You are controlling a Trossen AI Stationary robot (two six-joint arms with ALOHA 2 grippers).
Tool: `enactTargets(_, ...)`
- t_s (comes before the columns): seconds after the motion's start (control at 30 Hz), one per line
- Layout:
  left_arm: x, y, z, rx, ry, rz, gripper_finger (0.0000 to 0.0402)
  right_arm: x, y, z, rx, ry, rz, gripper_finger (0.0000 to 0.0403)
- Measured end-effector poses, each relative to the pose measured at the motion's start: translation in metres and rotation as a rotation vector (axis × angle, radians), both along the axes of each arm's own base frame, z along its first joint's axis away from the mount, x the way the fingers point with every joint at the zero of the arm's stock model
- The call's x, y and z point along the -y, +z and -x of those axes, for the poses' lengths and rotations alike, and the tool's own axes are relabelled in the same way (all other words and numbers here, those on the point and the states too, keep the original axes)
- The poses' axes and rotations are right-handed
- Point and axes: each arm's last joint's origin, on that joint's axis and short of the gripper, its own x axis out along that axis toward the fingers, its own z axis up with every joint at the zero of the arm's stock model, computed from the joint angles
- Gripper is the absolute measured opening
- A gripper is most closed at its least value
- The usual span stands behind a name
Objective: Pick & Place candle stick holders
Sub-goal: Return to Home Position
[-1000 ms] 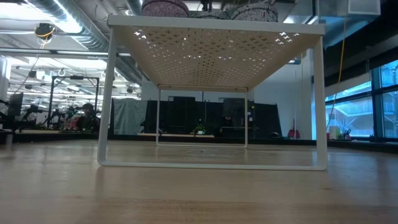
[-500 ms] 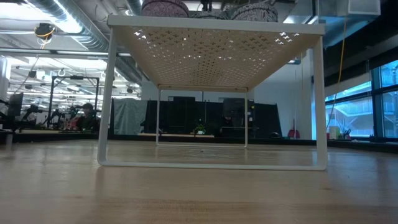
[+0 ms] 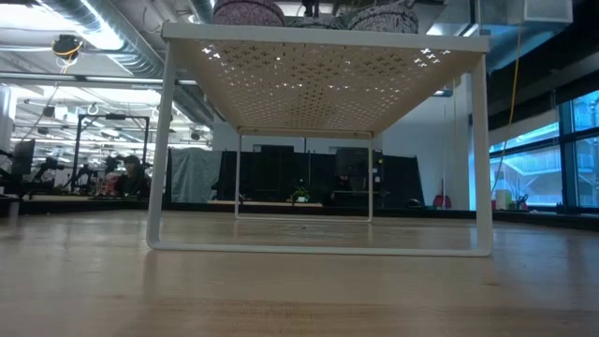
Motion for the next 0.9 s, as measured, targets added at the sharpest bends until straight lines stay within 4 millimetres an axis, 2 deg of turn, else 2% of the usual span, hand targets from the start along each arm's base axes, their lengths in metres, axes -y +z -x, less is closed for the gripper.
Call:
enactTargets(0.3, 0.0, 0.0, 0.0, 0.0, 0.0, 0.0, 0.02, 0.016, 0.006, 0.009, -0.033, -0.047, 0.011, 0.0)
enactTargets(0.47, 0.0, 0.0, 0.0, -0.001, 0.0, -0.001, 0.02, 0.023, 0.004, 0.015, -0.009, -0.156, 0.031, 0.0)
enactTargets(0.63, 0.0, 0.0, 0.0, -0.001, 0.0, -0.001, 0.02, 0.027, 0.002, 0.022, 0.002, -0.169, 0.031, 0.0001)
enactTargets(0.9, 0.0, 0.0, 0.0, -0.001, 0.0, -0.001, 0.02, 0.036, -0.001, 0.036, 0.115, -0.161, -0.012, 0.0001)
